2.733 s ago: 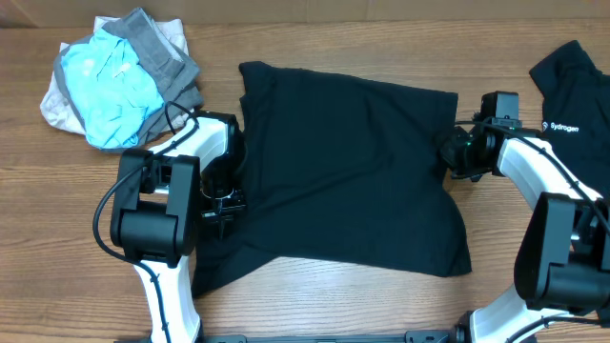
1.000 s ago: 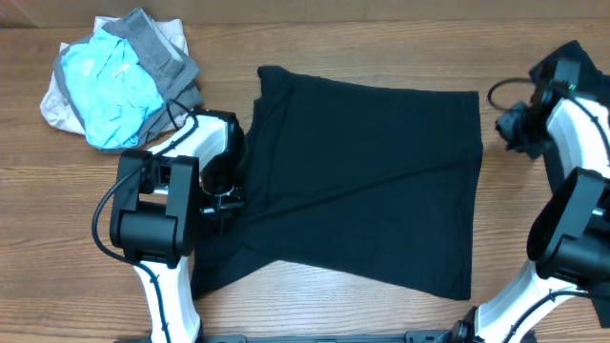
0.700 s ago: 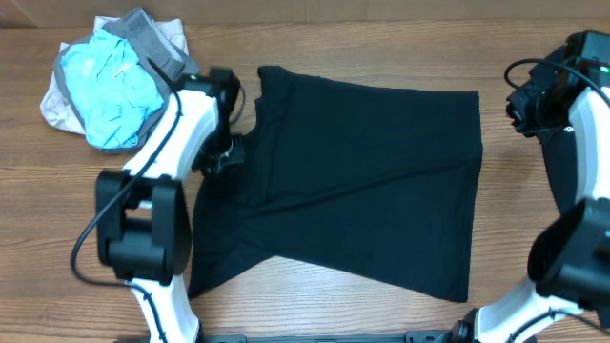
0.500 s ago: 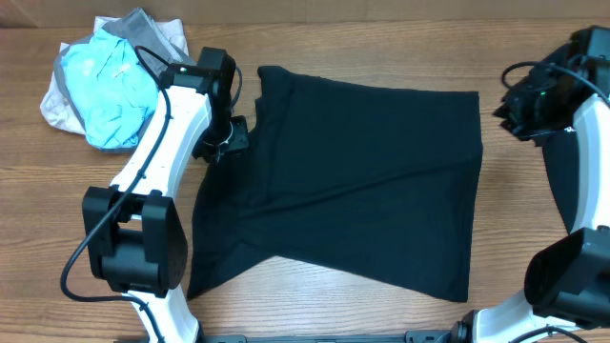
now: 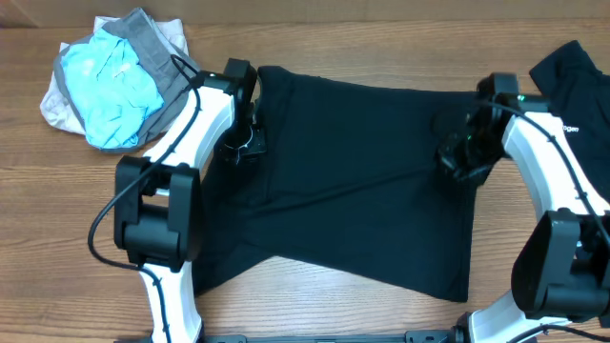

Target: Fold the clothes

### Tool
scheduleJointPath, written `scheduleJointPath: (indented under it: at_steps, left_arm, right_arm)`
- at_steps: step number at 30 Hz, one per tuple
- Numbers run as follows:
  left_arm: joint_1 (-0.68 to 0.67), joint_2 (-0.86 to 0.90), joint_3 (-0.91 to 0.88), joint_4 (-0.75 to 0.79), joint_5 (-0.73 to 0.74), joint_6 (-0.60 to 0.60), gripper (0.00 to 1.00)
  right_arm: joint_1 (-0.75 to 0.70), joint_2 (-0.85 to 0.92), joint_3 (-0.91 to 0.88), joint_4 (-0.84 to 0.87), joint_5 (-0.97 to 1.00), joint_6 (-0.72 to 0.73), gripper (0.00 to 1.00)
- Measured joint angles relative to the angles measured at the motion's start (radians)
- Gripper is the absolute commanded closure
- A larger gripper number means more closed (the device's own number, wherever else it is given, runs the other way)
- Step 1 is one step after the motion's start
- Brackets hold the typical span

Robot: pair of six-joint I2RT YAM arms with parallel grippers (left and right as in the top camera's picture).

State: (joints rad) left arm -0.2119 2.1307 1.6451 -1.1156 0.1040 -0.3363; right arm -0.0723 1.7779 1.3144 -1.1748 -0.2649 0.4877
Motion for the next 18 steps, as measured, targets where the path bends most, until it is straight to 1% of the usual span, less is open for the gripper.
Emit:
scheduleJointPath:
  at_steps: [8,11,14,18]
  left_arm:
    - [0.049,0.015,0.000,0.021,-0.012,0.000,0.87]
    - [0.056,0.023,0.000,0.021,-0.015,0.000,0.86]
    - [0.057,0.045,0.000,0.027,-0.015,0.000,0.87]
    - [0.057,0.082,0.005,0.035,-0.007,0.000,0.91]
  right_arm:
    - [0.000,0.000,-0.209,0.174,0.002,0.034,0.90]
    - [0.000,0.000,-0.259,0.217,0.002,0.048,0.89]
    - [0.000,0.000,-0.288,0.232,0.000,0.058,0.88]
    - [0.000,0.000,-0.294,0.234,0.000,0.062,0.88]
